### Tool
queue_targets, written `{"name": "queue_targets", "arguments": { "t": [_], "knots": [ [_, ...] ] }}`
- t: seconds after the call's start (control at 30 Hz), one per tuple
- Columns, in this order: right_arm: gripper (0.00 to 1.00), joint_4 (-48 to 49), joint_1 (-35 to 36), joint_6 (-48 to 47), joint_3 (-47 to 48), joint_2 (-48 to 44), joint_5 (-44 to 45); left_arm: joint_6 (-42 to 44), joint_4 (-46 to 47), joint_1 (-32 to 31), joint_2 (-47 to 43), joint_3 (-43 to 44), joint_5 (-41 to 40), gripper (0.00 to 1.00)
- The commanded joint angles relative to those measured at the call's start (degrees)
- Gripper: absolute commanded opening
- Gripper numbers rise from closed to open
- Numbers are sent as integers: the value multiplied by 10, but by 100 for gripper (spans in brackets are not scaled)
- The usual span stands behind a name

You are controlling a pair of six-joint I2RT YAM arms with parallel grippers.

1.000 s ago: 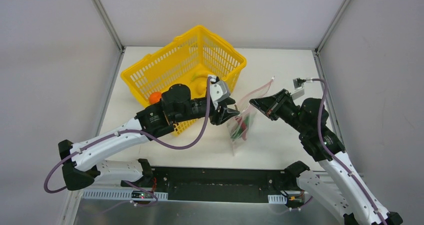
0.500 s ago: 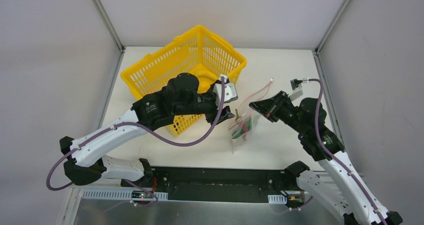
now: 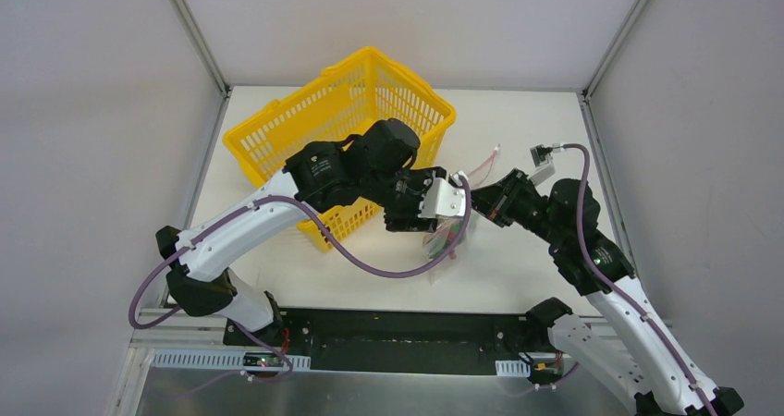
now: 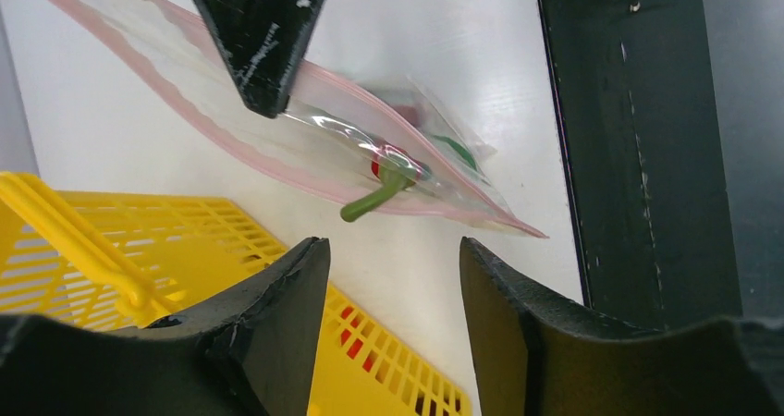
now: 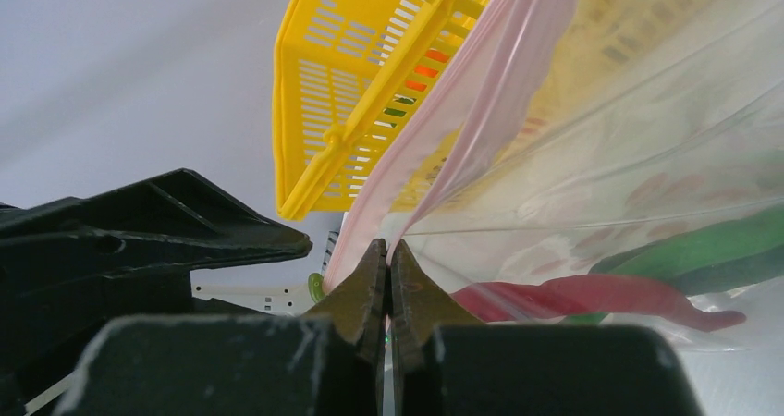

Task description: Place the food in the zip-top bag and seal the zipper

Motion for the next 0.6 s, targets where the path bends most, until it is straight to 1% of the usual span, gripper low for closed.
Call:
{"name": "queue_targets", "arguments": {
  "t": [0.0, 0.1, 0.27, 0.33, 0.43, 0.57],
  "knots": [
    [0, 9, -2, -15, 13, -3, -9, 69, -50, 1, 1, 29, 11, 53],
    [0, 9, -2, -16, 13, -1, -10, 73, -41, 1, 5, 32, 5, 52],
    [0, 14, -1, -15, 11, 3, -15, 85, -3, 1, 0, 23, -37, 53],
    [0, 15, -1, -15, 10, 5, -17, 101, 1, 1, 2, 27, -34, 53],
    [0, 17, -1, -15, 9, 8, -18, 119, -13, -1, 18, 46, -23, 52],
    [0, 20, -2, -15, 8, 9, -14, 132, -71, -5, 50, 90, -12, 48]
  ]
}}
